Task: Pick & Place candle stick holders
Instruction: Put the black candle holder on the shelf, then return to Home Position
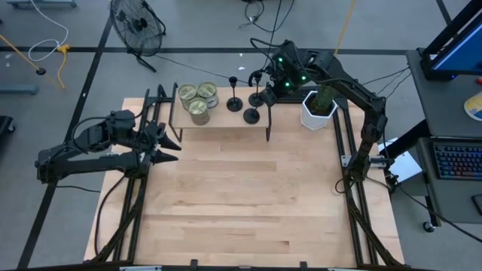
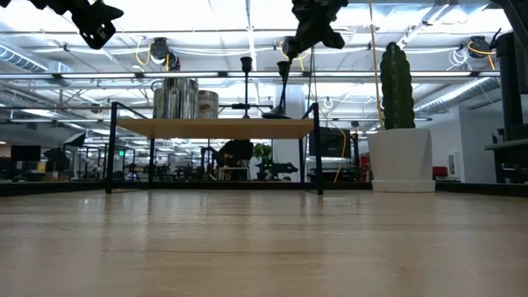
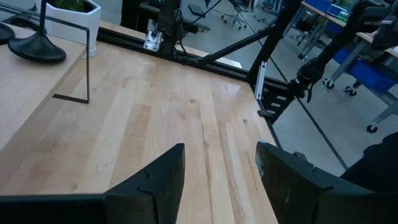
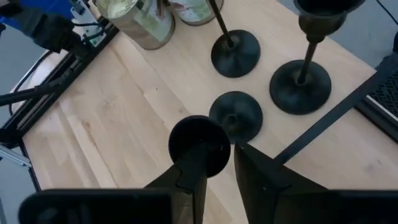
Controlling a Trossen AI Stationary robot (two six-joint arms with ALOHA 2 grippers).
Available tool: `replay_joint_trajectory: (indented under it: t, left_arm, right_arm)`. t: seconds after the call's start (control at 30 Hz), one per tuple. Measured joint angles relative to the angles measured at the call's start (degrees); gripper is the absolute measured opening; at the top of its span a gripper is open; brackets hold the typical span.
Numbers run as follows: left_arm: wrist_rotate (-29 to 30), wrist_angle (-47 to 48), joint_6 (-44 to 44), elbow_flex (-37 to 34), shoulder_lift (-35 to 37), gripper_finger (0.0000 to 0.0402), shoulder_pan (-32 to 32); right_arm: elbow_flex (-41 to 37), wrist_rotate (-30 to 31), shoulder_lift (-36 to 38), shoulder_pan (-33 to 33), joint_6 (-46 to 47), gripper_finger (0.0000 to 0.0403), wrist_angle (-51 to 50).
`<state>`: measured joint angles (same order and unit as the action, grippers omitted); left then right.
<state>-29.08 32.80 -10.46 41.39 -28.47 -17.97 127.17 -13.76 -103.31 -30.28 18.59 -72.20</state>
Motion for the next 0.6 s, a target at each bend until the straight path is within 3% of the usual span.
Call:
replay_joint_trajectory:
  t: [0.6]
  left_arm:
    - [-0.02,0.00,0.24,0.00,0.00,0.0205,0.02]
  right_arm:
    - [0.00,-1.46,0.00,-0.02,-0.85,0.0075,6.53]
